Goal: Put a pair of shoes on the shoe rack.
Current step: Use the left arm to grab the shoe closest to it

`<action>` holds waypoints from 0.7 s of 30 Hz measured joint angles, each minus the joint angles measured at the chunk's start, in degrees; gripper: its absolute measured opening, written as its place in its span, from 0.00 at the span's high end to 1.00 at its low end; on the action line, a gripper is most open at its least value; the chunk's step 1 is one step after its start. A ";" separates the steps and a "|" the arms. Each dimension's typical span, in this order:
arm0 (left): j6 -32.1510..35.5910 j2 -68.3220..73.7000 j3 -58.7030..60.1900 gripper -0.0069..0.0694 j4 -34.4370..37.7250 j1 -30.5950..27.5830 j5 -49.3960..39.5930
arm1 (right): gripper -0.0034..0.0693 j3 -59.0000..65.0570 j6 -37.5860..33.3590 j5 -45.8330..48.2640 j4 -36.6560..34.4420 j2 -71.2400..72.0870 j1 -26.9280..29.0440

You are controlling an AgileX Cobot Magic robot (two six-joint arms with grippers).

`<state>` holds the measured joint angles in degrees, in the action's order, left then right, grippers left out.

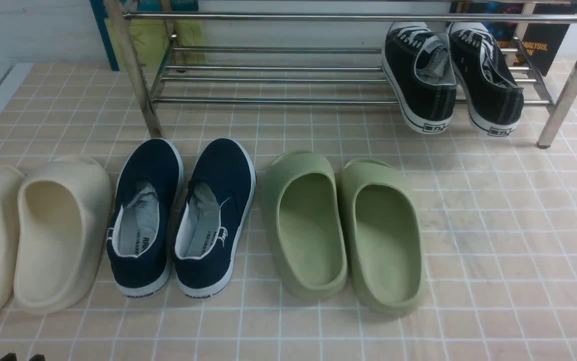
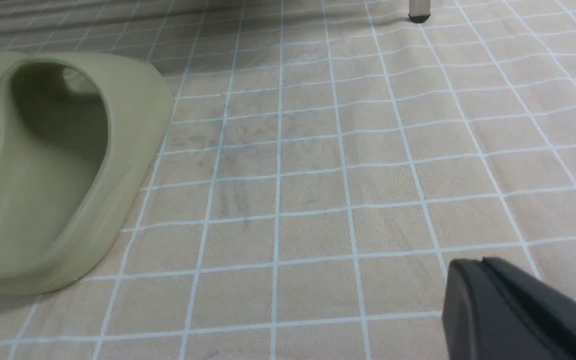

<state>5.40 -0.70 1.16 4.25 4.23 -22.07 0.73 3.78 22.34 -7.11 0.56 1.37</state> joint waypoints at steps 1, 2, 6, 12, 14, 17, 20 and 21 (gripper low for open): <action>0.00 0.00 0.00 0.59 0.00 0.00 0.00 | 0.94 0.00 0.00 0.00 0.00 0.00 0.00; 0.00 0.00 0.00 0.59 0.00 0.00 0.00 | 0.94 0.00 0.00 0.00 0.00 0.00 0.00; 0.00 0.00 0.00 0.59 0.00 0.00 0.00 | 0.93 0.00 0.00 0.00 0.00 0.00 0.00; 0.00 0.00 0.00 0.59 0.00 0.00 0.00 | 0.92 0.00 0.00 0.00 0.00 0.00 0.00; 0.00 0.00 0.00 0.59 0.00 0.00 0.00 | 0.92 0.00 0.00 0.00 0.00 0.00 0.00; 0.00 0.00 0.00 0.59 0.00 0.00 0.00 | 0.91 0.00 0.00 0.00 0.00 0.00 0.00; 0.00 0.00 0.00 0.59 0.00 0.00 0.00 | 0.91 0.00 0.00 0.00 0.00 0.00 0.00; 0.00 0.00 0.00 0.59 0.00 0.00 0.00 | 0.91 0.00 0.00 0.00 0.00 0.00 0.00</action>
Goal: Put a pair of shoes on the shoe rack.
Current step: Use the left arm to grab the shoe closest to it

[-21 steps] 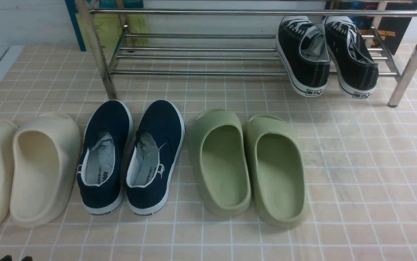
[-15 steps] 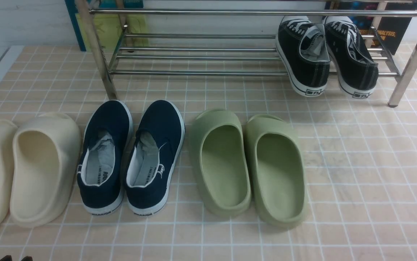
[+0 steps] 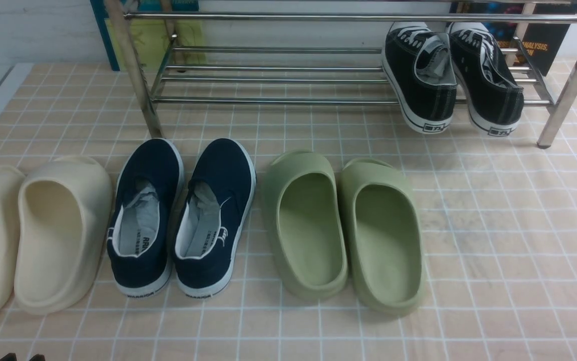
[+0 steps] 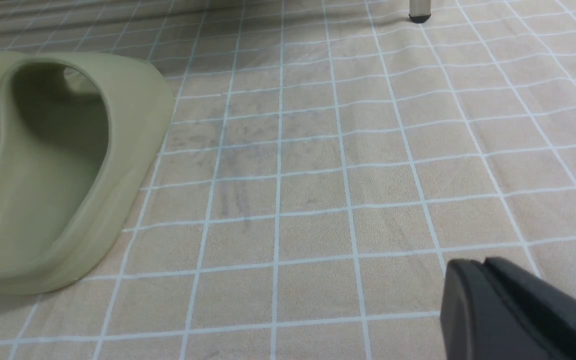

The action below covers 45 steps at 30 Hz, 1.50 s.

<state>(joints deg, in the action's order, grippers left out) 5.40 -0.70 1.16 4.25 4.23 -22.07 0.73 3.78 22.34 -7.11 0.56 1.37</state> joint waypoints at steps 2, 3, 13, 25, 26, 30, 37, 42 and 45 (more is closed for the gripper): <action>0.00 0.00 0.00 0.59 0.00 0.00 0.00 | 0.90 0.00 0.00 0.00 0.00 0.00 0.00; 0.00 0.00 0.00 0.59 0.00 0.00 0.00 | 0.90 0.00 0.00 0.00 0.00 0.00 0.00; 0.00 0.00 0.00 0.59 0.00 0.00 0.00 | 0.88 0.00 0.00 0.00 0.00 0.00 0.00; 0.00 0.00 0.00 0.59 0.00 0.00 0.00 | 0.86 0.00 0.00 0.00 0.00 0.00 0.00; 0.00 0.00 0.00 0.59 0.00 0.00 0.00 | 0.86 0.00 0.00 0.00 0.00 0.00 0.00; 0.00 0.00 0.00 0.59 0.00 0.00 0.00 | 0.86 0.00 0.00 0.00 -0.06 0.00 0.00; 0.00 0.00 0.06 0.59 -0.57 0.00 0.84 | 0.86 0.00 0.00 0.00 0.00 0.00 0.00; 0.00 0.00 0.51 0.59 -0.59 0.00 12.47 | 0.86 0.00 0.00 0.00 0.00 0.00 0.00; 0.32 0.00 0.51 0.59 -0.78 0.00 22.07 | 0.85 0.00 0.00 0.00 0.00 0.00 0.00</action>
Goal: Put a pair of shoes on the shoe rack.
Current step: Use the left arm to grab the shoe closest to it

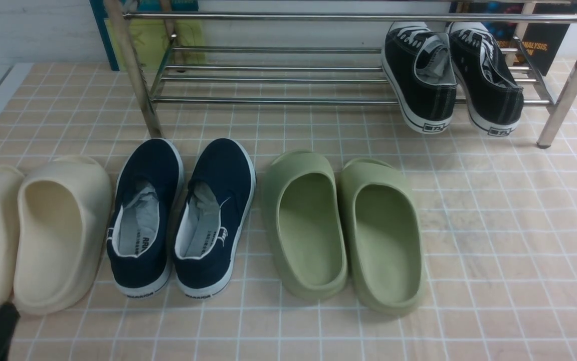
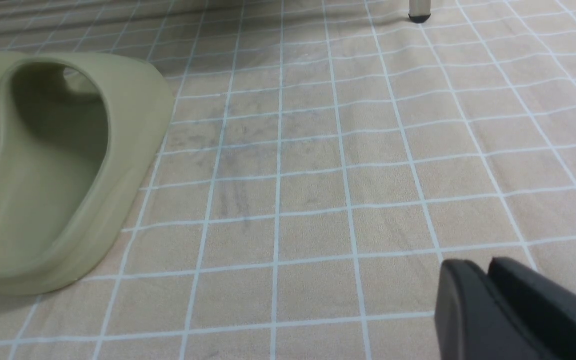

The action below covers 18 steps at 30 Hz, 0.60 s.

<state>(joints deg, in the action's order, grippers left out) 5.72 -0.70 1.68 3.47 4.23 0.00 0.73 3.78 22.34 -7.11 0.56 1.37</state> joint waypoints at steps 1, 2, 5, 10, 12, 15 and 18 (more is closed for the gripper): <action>0.32 0.00 0.00 0.59 -0.06 0.00 3.18 | 0.85 0.00 0.00 0.00 0.00 0.00 0.00; 0.60 0.00 0.00 0.59 -0.05 0.00 6.46 | 0.85 0.00 0.00 0.00 -0.06 0.00 0.00; 0.79 0.00 0.00 0.59 0.26 0.00 15.06 | 0.84 0.00 0.00 0.00 -0.06 0.00 0.00; 0.67 0.00 0.00 0.59 3.43 0.00 28.40 | 0.83 0.00 0.00 0.00 -0.06 0.00 0.00; -0.29 0.00 0.00 0.59 4.87 0.00 31.56 | 0.83 0.00 0.00 0.00 -0.06 0.00 0.00; -6.51 0.00 0.00 0.59 7.59 0.00 38.91 | 0.82 0.00 0.00 0.00 -0.06 0.00 0.00; -11.88 0.00 -2.58 0.59 8.11 0.00 38.77 | 0.81 0.00 0.00 0.00 -0.06 0.00 0.00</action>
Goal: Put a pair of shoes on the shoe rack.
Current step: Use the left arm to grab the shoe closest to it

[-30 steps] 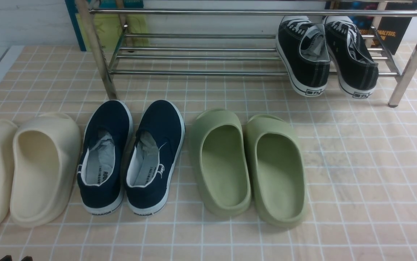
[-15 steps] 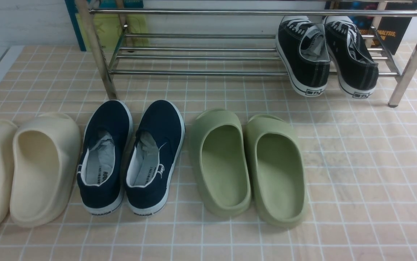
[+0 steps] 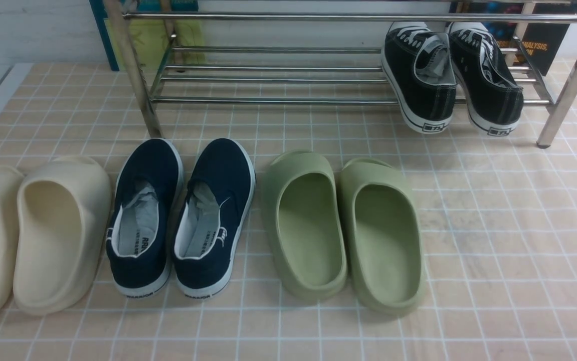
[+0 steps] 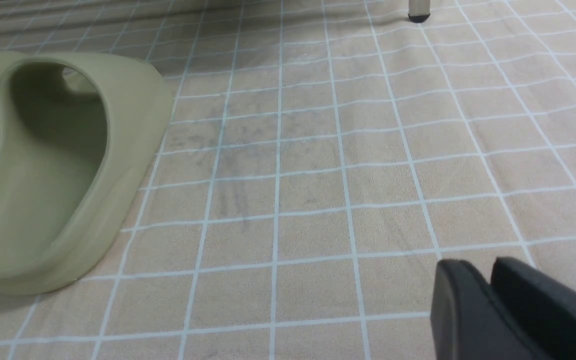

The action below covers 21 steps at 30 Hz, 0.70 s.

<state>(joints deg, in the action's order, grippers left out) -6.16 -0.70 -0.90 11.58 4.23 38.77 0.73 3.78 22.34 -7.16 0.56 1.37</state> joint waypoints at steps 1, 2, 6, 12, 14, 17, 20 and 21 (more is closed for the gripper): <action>-0.41 0.00 -1.62 0.59 0.05 0.00 -1.30 | 0.81 0.00 0.00 0.00 0.00 0.00 0.00; -0.74 0.00 -4.10 0.59 0.05 0.00 -3.23 | 0.81 0.00 0.00 0.00 0.00 0.00 0.00; 1.82 2.21 -15.03 0.60 0.05 0.00 -15.33 | 0.81 0.00 0.00 0.00 0.00 0.00 0.00; 11.05 17.41 -26.70 0.72 0.05 0.00 -29.27 | 0.79 0.00 0.00 0.00 0.00 0.00 0.00; 12.14 24.50 -27.46 0.78 0.05 0.00 -31.69 | 0.79 0.00 0.00 0.00 0.00 0.00 0.00; 12.02 37.67 -27.99 0.85 0.47 0.00 -36.35 | 0.79 0.00 0.00 0.00 0.00 0.00 0.00; 11.68 47.24 -31.03 0.87 0.48 0.00 -44.37 | 0.78 0.00 0.00 0.00 0.00 0.00 0.00; 11.63 50.65 -33.61 0.87 0.48 0.00 -49.30 | 0.78 0.00 0.00 0.00 0.00 0.00 0.00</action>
<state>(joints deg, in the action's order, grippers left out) 5.47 49.95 -34.51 12.06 4.23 -10.54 0.73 3.78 22.34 -7.16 0.56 1.37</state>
